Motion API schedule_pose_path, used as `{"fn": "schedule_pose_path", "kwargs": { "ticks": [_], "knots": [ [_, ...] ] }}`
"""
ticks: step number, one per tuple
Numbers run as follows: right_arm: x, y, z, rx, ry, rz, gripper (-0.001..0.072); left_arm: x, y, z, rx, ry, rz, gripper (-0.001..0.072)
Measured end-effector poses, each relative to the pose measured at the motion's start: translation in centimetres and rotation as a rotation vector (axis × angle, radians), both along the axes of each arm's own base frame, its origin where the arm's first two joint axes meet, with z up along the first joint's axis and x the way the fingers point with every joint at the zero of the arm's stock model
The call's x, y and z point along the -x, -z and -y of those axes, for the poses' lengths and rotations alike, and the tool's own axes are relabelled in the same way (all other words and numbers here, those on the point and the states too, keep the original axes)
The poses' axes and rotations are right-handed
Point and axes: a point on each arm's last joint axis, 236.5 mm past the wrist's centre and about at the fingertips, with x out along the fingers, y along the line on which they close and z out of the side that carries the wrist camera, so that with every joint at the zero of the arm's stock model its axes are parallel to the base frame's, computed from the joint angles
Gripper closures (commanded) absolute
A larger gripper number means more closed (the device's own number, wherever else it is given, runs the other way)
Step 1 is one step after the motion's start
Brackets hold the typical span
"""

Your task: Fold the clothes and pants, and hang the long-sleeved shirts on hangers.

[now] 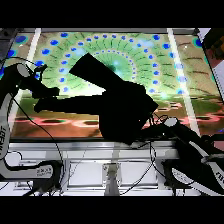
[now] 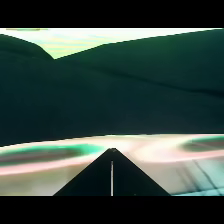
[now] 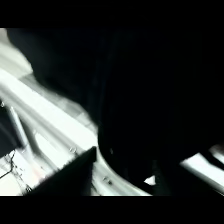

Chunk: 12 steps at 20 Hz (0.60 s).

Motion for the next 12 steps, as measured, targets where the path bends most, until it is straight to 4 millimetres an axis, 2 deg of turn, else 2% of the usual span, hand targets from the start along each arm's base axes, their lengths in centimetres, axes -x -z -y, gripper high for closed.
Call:
{"fn": "schedule_pose_path", "kwargs": {
  "ticks": [4, 6, 7, 9, 11, 12],
  "knots": [
    [-1.0, -0.4, 0.0, 0.0, 0.005, 0.02, 0.0698, 0.0, -0.1, 0.0, 0.003, 0.013, 0.005, 0.0703],
    [-2.8, -1.1, 1.6, 0.03, 0.044, 0.04, 0.0699, 0.0, -0.2, -0.7, 0.0, 0.002, 0.01, 0.0702],
    [-4.5, -1.4, 3.5, 0.073, 0.085, 0.065, 0.0699, 0.0, -0.3, -1.2, -0.003, -0.009, 0.011, 0.0703],
    [-8.7, -2.3, 9.1, 0.181, 0.209, 0.132, 0.07, 0.0, -0.4, -2.4, -0.007, -0.031, 0.015, 0.0703],
    [-12.7, -3.7, 16.9, 0.301, 0.379, 0.197, 0.07, 0.1, -0.4, -3.5, -0.01, -0.042, 0.019, 0.0703],
    [-14.0, -4.5, 21.0, 0.357, 0.472, 0.221, 0.07, 0.1, -0.4, -4.0, -0.012, -0.04, 0.022, 0.0703]
  ]
}}
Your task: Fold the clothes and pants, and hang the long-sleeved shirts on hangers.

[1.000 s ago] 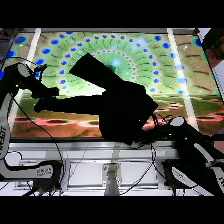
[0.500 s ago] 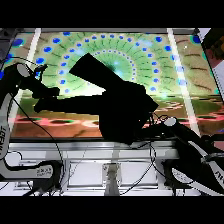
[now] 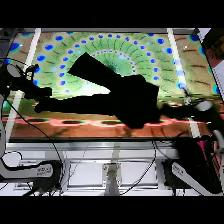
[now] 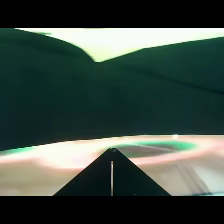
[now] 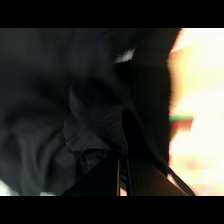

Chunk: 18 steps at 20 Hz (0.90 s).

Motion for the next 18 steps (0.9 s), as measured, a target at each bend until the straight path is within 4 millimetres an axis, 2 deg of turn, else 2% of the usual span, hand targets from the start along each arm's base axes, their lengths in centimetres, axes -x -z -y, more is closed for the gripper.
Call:
{"fn": "schedule_pose_path", "kwargs": {
  "ticks": [2, 4, 5, 6, 7, 8, 13, 18],
  "knots": [
    [-0.9, -1.1, 6.6, 0.069, 0.151, 0.029, 0.07, 0.2, 0.0, -0.5, -0.001, 0.04, 0.005, 0.0703],
    [-0.5, -1.4, 10.3, 0.1, 0.233, 0.024, 0.0699, 0.6, 0.1, -0.5, 0.002, 0.115, 0.004, 0.0703],
    [-0.5, -1.4, 11.3, 0.11, 0.253, 0.022, 0.0699, 0.6, 0.1, -0.5, 0.001, 0.162, 0.012, 0.0684],
    [-0.4, -1.2, 11.9, 0.118, 0.261, 0.019, 0.0699, 0.7, 0.1, -0.6, -0.002, 0.209, 0.018, 0.0515],
    [-0.4, -1.0, 12.4, 0.127, 0.26, 0.015, 0.0699, 0.7, 0.1, -0.6, -0.004, 0.256, 0.025, 0.0277],
    [-0.5, -0.7, 12.6, 0.133, 0.256, 0.013, 0.0699, 0.7, 0.2, -0.8, -0.009, 0.292, 0.033, 0.0232],
    [-1.2, 0.4, 12.2, 0.146, 0.206, -0.003, 0.0699, -0.1, 1.6, -2.9, -0.055, 0.354, 0.056, 0.0232],
    [-1.9, -0.1, 10.5, 0.146, 0.113, -0.003, 0.0699, -2.5, 4.1, -5.2, -0.085, 0.22, 0.089, 0.0231]
  ]
}}
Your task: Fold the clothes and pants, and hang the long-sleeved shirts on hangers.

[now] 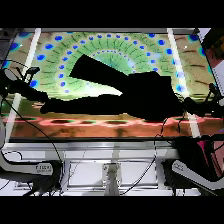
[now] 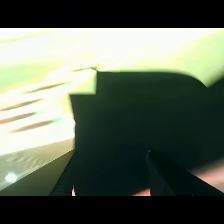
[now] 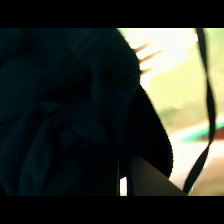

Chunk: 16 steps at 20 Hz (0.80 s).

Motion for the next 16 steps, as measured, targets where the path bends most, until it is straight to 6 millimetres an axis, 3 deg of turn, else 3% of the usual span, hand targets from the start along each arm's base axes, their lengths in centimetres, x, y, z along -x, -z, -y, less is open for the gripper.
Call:
{"fn": "schedule_pose_path", "kwargs": {
  "ticks": [6, 10, 11, 13, 16],
  "knots": [
    [-0.1, -0.6, -2.3, -0.018, -0.094, -0.019, 0.0699, -1.0, 3.4, -0.2, 0.046, -0.132, -0.029, 0.0231],
    [0.0, -0.7, -2.9, -0.027, -0.121, -0.025, 0.0699, -1.5, 4.2, -0.2, 0.069, -0.171, -0.023, 0.0264],
    [0.0, -0.7, -3.0, -0.031, -0.125, -0.023, 0.0699, -1.6, 4.2, -0.2, 0.072, -0.175, -0.022, 0.0369],
    [0.0, -0.8, -3.2, -0.036, -0.131, -0.021, 0.0699, -1.6, 4.4, -0.2, 0.073, -0.178, -0.023, 0.0696],
    [0.0, -0.8, -3.4, -0.041, -0.135, -0.019, 0.0699, -1.5, 4.2, -0.2, 0.078, -0.181, -0.024, 0.0703]
  ]
}}
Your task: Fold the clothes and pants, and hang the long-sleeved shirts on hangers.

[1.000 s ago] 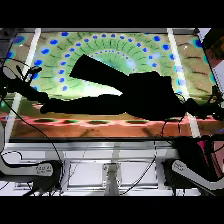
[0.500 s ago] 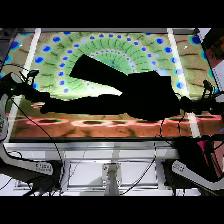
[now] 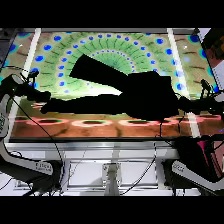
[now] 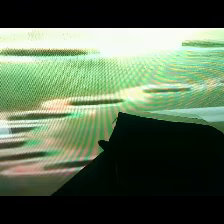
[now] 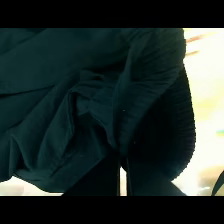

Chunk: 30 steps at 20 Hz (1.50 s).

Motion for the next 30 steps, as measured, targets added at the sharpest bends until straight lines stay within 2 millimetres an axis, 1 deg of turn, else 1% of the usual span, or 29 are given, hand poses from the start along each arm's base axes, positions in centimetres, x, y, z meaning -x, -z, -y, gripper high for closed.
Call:
{"fn": "schedule_pose_path", "kwargs": {
  "ticks": [2, 4, 6, 8, 10, 11, 13, 15, 17, 20, 22, 23, 24, 25, 27, 28, 30],
  "knots": [
    [0.0, 0.0, 0.0, 0.0, 0.0, 0.002, 0.0699, 0.0, -1.4, 0.1, 0.0, 0.005, 0.013, 0.0703],
    [-0.3, -0.2, 0.2, 0.007, 0.005, 0.013, 0.0699, -0.1, -4.2, 0.2, -0.01, 0.013, 0.051, 0.0703],
    [-0.9, -1.1, 1.1, 0.019, 0.022, 0.031, 0.0699, -0.2, -8.1, 0.0, -0.042, 0.017, 0.126, 0.0703],
    [-1.4, -2.8, 2.7, 0.038, 0.056, 0.061, 0.0699, 0.1, -12.6, -0.3, -0.089, 0.021, 0.215, 0.0703],
    [-1.4, -4.8, 4.2, 0.054, 0.084, 0.086, 0.0699, 0.9, -17.0, -0.1, -0.127, 0.024, 0.303, 0.0703],
    [-1.2, -5.6, 4.9, 0.062, 0.098, 0.09, 0.0699, 1.6, -19.1, 0.1, -0.14, 0.026, 0.344, 0.0703],
    [-0.6, -6.9, 5.9, 0.07, 0.118, 0.096, 0.0699, 3.3, -22.8, 0.8, -0.162, 0.033, 0.406, 0.0703],
    [0.5, -7.6, 6.6, 0.085, 0.124, 0.081, 0.0699, 5.4, -25.7, 1.5, -0.182, 0.037, 0.453, 0.0703],
    [1.5, -8.1, 7.2, 0.114, 0.126, 0.063, 0.0699, 7.7, -28.2, 1.5, -0.221, 0.016, 0.489, 0.0703],
    [2.3, -8.7, 8.2, 0.166, 0.133, 0.048, 0.0699, 10.6, -31.0, 0.6, -0.291, -0.059, 0.529, 0.0703],
    [2.4, -9.0, 8.8, 0.193, 0.14, 0.054, 0.0698, 11.5, -31.6, 0.2, -0.309, -0.095, 0.535, 0.0704],
    [2.3, -9.1, 9.1, 0.204, 0.146, 0.062, 0.0699, 11.5, -31.4, 0.0, -0.309, -0.108, 0.527, 0.0703],
    [2.1, -9.3, 9.4, 0.215, 0.154, 0.069, 0.0698, 11.1, -30.8, -0.2, -0.304, -0.118, 0.505, 0.0703],
    [1.9, -9.4, 9.8, 0.227, 0.165, 0.081, 0.0699, 10.5, -29.6, -0.6, -0.294, -0.125, 0.468, 0.0703],
    [1.4, -9.8, 10.5, 0.249, 0.185, 0.105, 0.0698, 8.7, -26.3, -1.3, -0.269, -0.131, 0.377, 0.0703],
    [1.1, -9.9, 10.8, 0.258, 0.194, 0.119, 0.0698, 7.5, -24.5, -1.6, -0.254, -0.133, 0.336, 0.0703],
    [0.8, -10.0, 11.2, 0.269, 0.205, 0.132, 0.0698, 4.2, -20.4, -1.6, -0.194, -0.134, 0.287, 0.0702]
  ]
}}
